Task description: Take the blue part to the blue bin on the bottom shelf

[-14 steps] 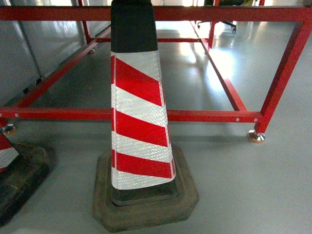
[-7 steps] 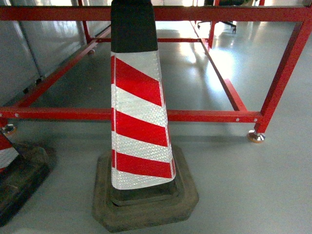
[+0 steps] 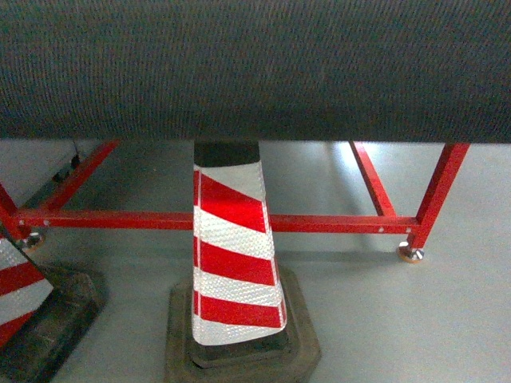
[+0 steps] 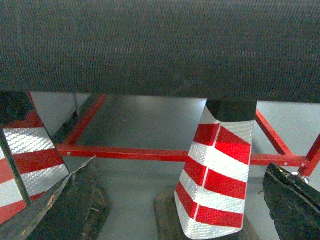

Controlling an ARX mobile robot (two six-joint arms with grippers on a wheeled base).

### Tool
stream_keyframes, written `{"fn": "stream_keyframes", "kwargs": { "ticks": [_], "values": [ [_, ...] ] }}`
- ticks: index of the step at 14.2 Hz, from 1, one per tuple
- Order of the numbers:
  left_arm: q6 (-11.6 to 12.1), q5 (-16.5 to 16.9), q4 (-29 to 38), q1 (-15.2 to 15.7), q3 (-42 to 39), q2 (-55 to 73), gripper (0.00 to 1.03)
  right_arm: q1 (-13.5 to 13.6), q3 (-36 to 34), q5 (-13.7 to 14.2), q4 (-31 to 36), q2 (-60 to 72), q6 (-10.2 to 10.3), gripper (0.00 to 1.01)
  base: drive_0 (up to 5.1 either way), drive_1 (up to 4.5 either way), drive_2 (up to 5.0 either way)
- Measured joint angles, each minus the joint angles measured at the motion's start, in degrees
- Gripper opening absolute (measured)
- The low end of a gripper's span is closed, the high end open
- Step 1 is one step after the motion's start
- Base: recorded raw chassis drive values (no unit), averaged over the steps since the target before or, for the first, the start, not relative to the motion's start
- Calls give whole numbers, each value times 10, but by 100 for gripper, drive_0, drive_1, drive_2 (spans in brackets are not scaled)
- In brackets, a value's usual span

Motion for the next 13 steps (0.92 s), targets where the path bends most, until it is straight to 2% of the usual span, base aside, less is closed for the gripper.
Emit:
{"fn": "stream_keyframes", "kwargs": {
  "ticks": [13],
  "values": [
    [0,0,0,0,0,0,98,0,0,1,0,0,1,98,0,0,0]
  ]
}}
